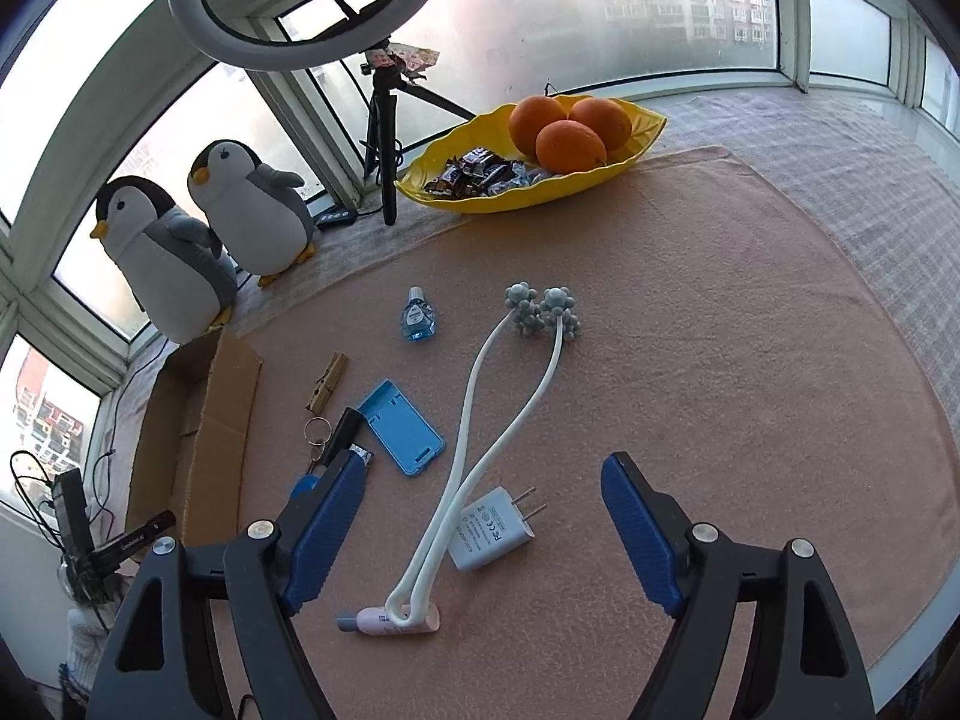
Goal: Organize rigid objects
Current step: 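Move the right gripper to the white massager and close on its handles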
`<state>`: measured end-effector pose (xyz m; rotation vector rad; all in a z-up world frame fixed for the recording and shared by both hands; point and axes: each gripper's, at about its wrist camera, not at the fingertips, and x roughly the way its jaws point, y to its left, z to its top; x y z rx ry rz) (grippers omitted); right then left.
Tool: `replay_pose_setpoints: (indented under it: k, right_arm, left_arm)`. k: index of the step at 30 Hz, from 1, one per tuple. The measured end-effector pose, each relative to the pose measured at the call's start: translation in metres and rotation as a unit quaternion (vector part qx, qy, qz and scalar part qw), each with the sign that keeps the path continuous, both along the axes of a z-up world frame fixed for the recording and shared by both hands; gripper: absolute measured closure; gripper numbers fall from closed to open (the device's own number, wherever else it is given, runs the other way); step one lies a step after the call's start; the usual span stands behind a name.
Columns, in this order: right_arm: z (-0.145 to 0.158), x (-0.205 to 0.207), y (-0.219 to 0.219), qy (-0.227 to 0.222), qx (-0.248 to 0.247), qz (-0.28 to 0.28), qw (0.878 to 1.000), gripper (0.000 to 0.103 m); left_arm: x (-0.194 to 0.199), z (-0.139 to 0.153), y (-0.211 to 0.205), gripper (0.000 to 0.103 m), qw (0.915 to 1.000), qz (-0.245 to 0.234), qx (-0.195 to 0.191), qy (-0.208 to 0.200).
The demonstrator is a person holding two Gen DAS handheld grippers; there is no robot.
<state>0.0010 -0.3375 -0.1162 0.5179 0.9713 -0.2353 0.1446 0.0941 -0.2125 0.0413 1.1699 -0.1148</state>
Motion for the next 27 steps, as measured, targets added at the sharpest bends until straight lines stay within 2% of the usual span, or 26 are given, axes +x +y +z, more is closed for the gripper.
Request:
replay_pose_setpoints:
  k: [2, 4, 14, 19, 21, 24, 26, 27]
  right_arm:
    - [-0.009, 0.008, -0.011, 0.008, 0.013, -0.013, 1.000, 0.035]
    - [-0.019, 0.017, -0.020, 0.015, 0.028, -0.022, 0.999, 0.046]
    - [-0.077, 0.062, -0.043, 0.056, 0.093, -0.023, 0.994, 0.066]
    - [-0.091, 0.066, -0.043, 0.055, 0.113, -0.028, 0.992, 0.080]
    - [-0.095, 0.065, -0.045, 0.046, 0.132, -0.036, 0.990, 0.081]
    - [-0.099, 0.066, -0.047, 0.038, 0.133, -0.036, 0.990, 0.081]
    - [-0.106, 0.067, -0.051, 0.031, 0.156, -0.038, 0.987, 0.085]
    - [-0.109, 0.067, -0.052, 0.027, 0.170, -0.039, 0.984, 0.091]
  left_arm:
    - [-0.002, 0.000, 0.000, 0.072, 1.0000, 0.003, -0.005, 0.001]
    - [-0.002, -0.001, 0.000, 0.074, 1.0000, 0.004, -0.003, -0.001]
    - [-0.007, 0.000, -0.002, 0.075, 0.9997, 0.010, 0.020, -0.004]
    - [-0.008, -0.001, -0.001, 0.075, 0.9997, 0.012, 0.018, -0.009]
    - [-0.007, -0.001, 0.000, 0.075, 0.9997, 0.015, 0.015, -0.009]
    - [-0.007, -0.001, -0.001, 0.075, 0.9997, 0.015, 0.017, -0.009]
    - [-0.007, -0.001, -0.002, 0.075, 0.9997, 0.011, 0.021, -0.010]
    - [-0.006, -0.001, -0.003, 0.075, 0.9997, 0.010, 0.023, -0.010]
